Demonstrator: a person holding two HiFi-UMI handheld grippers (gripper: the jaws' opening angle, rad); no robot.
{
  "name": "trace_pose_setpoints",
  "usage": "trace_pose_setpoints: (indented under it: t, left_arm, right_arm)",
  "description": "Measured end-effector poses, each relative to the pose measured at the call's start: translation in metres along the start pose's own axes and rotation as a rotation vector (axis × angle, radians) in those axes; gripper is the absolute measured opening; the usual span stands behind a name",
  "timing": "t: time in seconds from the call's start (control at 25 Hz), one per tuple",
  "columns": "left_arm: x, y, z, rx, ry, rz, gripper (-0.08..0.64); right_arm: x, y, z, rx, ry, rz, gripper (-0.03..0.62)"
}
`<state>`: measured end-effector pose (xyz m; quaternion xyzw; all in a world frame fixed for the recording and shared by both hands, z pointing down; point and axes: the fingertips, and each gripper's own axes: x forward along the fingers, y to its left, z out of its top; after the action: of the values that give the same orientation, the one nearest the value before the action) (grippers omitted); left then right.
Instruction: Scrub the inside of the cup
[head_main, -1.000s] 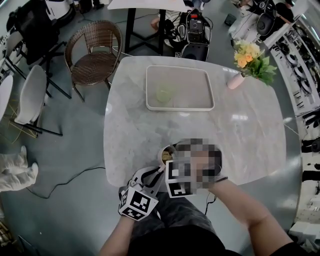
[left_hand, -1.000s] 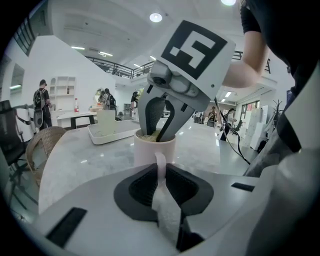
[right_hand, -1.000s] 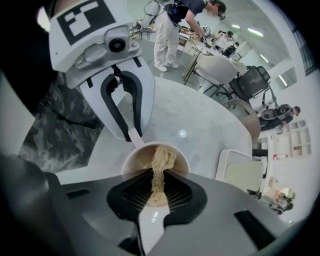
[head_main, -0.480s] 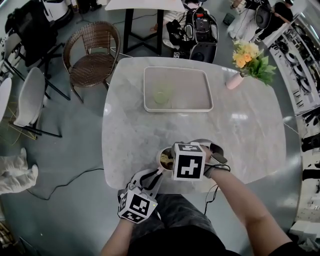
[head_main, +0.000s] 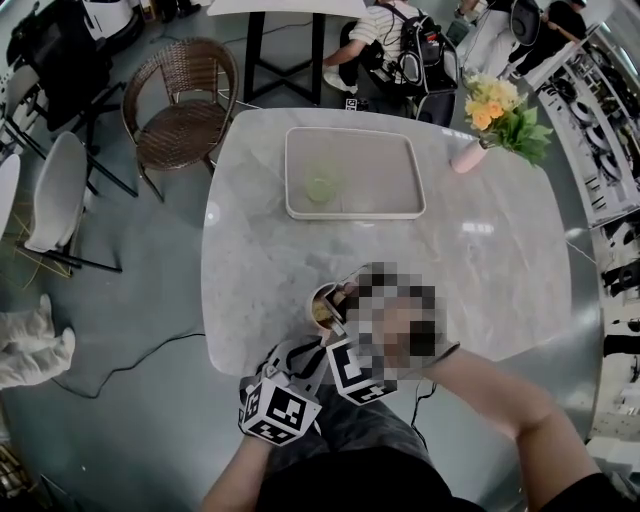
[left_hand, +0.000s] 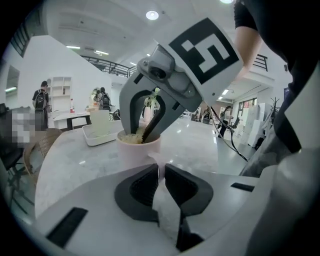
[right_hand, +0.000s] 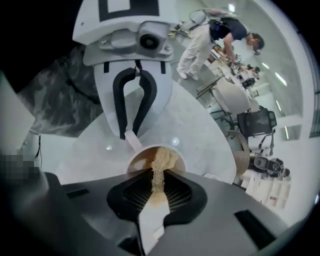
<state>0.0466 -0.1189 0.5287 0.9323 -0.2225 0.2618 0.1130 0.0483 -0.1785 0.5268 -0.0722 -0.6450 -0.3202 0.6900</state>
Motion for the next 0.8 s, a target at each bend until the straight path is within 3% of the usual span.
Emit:
trace_pose_setpoints:
  t: [0.08, 0.2, 0.32, 0.44, 0.52, 0.68, 0.8]
  left_arm:
    - [-0.001, 0.001, -0.001, -0.006, 0.002, 0.015, 0.052]
    - [-0.005, 0.006, -0.002, -0.012, 0.006, 0.043, 0.052]
    - [-0.007, 0.013, -0.002, -0.016, 0.014, 0.072, 0.052]
    - [-0.01, 0.019, -0.004, -0.023, 0.031, 0.094, 0.052]
    - [-0.011, 0.02, -0.004, -0.021, 0.046, 0.093, 0.052]
    - [-0.011, 0.018, -0.005, -0.009, 0.052, 0.072, 0.052]
    - [-0.011, 0.017, -0.005, -0.008, 0.052, 0.067, 0.052]
  right_arm:
    - [0.004, 0.002, 0.001, -0.033, 0.011, 0.025, 0.063]
    - [0.008, 0.006, 0.0, 0.046, 0.004, 0.112, 0.063]
    - [0.008, 0.013, 0.002, 0.179, -0.031, 0.263, 0.063]
    - [-0.003, 0.023, 0.009, 0.225, -0.084, 0.418, 0.063]
    - [-0.012, 0.027, 0.012, 0.259, -0.124, 0.475, 0.063]
    - [-0.023, 0.016, 0.009, 0.342, -0.183, 0.43, 0.063]
    - [-0.015, 0.009, 0.004, 0.273, -0.149, 0.306, 0.063]
